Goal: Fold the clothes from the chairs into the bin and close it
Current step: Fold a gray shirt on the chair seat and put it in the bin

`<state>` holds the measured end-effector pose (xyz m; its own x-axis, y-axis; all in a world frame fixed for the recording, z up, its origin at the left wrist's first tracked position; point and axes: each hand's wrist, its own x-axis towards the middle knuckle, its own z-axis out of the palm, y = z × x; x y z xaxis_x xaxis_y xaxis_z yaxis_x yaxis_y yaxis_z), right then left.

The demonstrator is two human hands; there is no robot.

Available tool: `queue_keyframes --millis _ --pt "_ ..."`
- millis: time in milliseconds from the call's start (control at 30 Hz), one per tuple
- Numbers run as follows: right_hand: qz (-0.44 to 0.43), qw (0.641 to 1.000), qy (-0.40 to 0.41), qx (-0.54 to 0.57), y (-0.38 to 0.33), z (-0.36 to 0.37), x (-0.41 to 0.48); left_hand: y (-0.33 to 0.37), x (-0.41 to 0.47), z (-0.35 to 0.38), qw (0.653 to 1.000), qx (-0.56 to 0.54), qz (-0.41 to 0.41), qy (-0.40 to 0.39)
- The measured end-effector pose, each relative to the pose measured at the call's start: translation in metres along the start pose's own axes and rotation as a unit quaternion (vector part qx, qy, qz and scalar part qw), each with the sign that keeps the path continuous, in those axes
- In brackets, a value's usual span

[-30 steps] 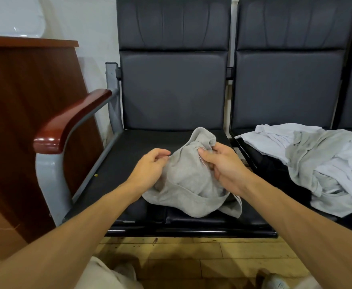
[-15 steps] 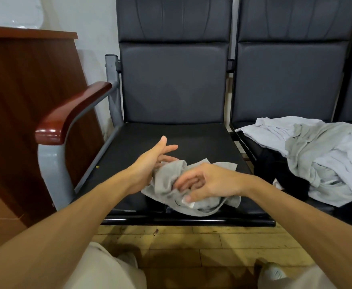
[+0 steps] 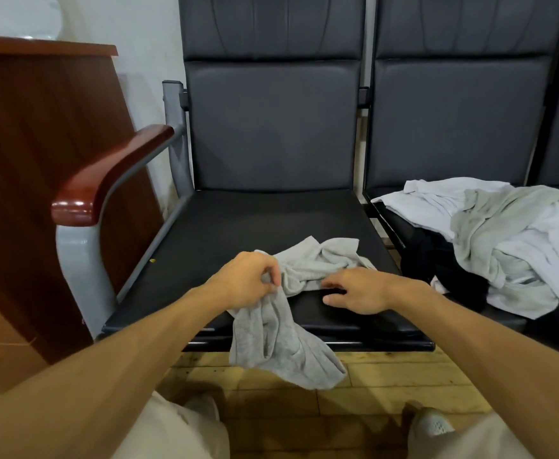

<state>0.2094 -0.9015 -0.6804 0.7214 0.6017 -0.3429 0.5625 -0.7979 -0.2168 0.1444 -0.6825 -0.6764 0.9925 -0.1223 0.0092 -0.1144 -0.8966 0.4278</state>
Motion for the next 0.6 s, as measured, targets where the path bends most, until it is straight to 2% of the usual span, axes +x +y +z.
queue_keyframes --millis 100,200,333,433,500,600 --pt "0.046 0.999 0.015 -0.001 0.01 0.002 0.007 -0.003 -0.001 -0.005 0.993 -0.097 -0.02 0.057" --pt "0.088 0.995 0.057 0.005 0.012 0.004 0.016 -0.004 -0.004 -0.013 0.968 -0.211 -0.064 0.117" --pt "0.133 0.988 0.077 -0.029 0.007 0.007 0.027 -0.008 -0.01 -0.026 0.904 -0.354 -0.142 0.192" --pt "0.152 0.978 0.11 -0.091 -0.011 0.009 0.029 -0.022 -0.017 -0.036 0.862 -0.407 -0.2 0.227" --pt "0.131 0.973 0.156 -0.107 -0.027 0.009 0.031 -0.034 -0.021 -0.038 0.863 -0.388 -0.231 0.225" --pt "0.008 0.975 0.22 -0.038 -0.046 0.009 0.039 -0.048 -0.028 -0.038 0.878 -0.329 -0.281 0.205"
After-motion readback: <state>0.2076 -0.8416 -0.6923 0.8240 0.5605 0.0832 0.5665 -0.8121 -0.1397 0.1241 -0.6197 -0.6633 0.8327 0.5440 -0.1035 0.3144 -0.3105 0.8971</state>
